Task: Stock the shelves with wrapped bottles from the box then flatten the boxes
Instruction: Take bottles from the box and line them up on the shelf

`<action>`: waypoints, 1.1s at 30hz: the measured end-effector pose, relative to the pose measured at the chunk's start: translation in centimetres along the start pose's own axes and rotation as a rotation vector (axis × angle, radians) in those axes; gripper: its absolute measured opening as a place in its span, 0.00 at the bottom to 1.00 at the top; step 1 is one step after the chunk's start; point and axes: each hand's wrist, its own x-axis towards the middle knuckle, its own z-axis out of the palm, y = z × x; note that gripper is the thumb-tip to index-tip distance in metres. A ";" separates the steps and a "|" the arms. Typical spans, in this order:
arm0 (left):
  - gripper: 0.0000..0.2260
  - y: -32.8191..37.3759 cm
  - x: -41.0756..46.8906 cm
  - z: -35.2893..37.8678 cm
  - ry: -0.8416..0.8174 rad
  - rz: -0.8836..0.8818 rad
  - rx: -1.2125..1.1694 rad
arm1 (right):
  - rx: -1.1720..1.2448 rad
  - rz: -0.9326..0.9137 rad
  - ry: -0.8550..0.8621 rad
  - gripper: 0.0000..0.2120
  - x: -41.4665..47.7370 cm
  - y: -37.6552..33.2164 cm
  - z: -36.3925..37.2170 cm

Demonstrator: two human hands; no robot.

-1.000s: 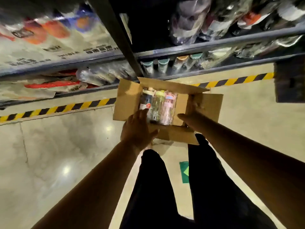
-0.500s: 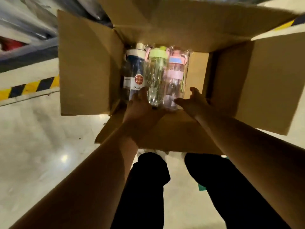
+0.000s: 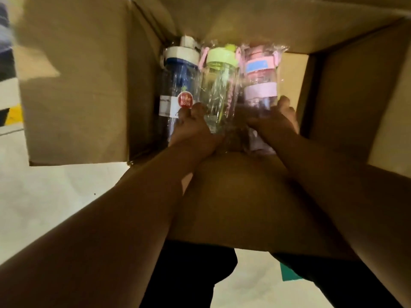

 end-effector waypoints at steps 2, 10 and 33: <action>0.46 0.8 0.9 0.8 0.002 -0.054 -0.033 | -0.151 -0.062 0.069 0.43 0.2 1.4 -2.0; 0.53 3.6 5.0 5.6 0.069 -0.252 -0.152 | -0.126 0.051 0.054 0.50 2.5 4.0 -2.6; 0.40 14.0 -38.0 -21.7 0.041 0.118 -0.755 | 0.601 -0.087 -0.116 0.18 -41.0 -11.7 -31.2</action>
